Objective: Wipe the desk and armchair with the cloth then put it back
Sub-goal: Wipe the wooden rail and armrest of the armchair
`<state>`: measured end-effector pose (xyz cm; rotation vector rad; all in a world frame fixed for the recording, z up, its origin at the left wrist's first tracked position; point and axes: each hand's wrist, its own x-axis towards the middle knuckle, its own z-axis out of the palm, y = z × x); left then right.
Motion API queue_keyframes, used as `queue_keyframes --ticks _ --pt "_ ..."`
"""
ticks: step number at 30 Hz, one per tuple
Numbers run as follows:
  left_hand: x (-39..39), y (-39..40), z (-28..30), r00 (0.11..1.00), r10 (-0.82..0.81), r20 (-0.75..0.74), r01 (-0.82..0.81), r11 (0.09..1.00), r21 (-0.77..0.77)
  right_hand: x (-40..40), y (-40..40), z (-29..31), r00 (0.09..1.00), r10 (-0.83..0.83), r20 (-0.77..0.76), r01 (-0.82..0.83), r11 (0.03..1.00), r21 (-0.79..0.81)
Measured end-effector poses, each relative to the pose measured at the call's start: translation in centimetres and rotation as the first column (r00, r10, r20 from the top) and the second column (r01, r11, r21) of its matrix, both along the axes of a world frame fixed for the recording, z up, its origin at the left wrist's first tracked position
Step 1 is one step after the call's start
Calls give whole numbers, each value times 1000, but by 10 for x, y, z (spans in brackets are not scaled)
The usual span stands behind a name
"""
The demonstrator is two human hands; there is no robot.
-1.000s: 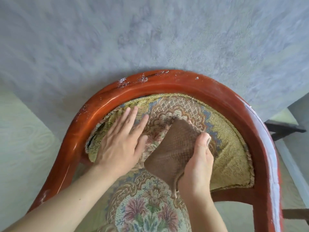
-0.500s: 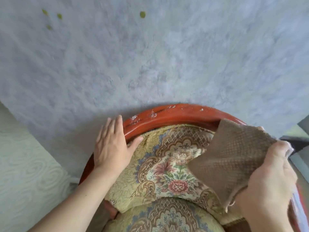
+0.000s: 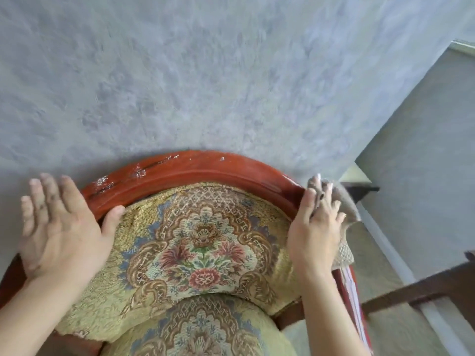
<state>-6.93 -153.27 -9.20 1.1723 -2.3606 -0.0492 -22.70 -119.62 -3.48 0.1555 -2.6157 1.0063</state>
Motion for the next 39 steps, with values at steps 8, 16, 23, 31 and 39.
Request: queue_keyframes --ticks 8,16,23,31,39 --pt "-2 8 2 999 -15 -48 11 997 -76 -8 -46 -10 998 -37 -55 43 993 106" --pt "2 25 23 998 -43 47 47 995 -87 -7 -49 -10 995 -55 -88 65 992 106" --pt "2 25 23 999 -46 10 47 996 -79 -4 -71 -4 991 8 -130 12 988 152" --pt "1 26 24 999 -38 -23 36 998 -54 6 -120 3 974 142 -178 -112 979 169" --pt "3 27 26 998 -62 -23 62 998 -13 25 -165 6 946 242 -215 -208 964 166"
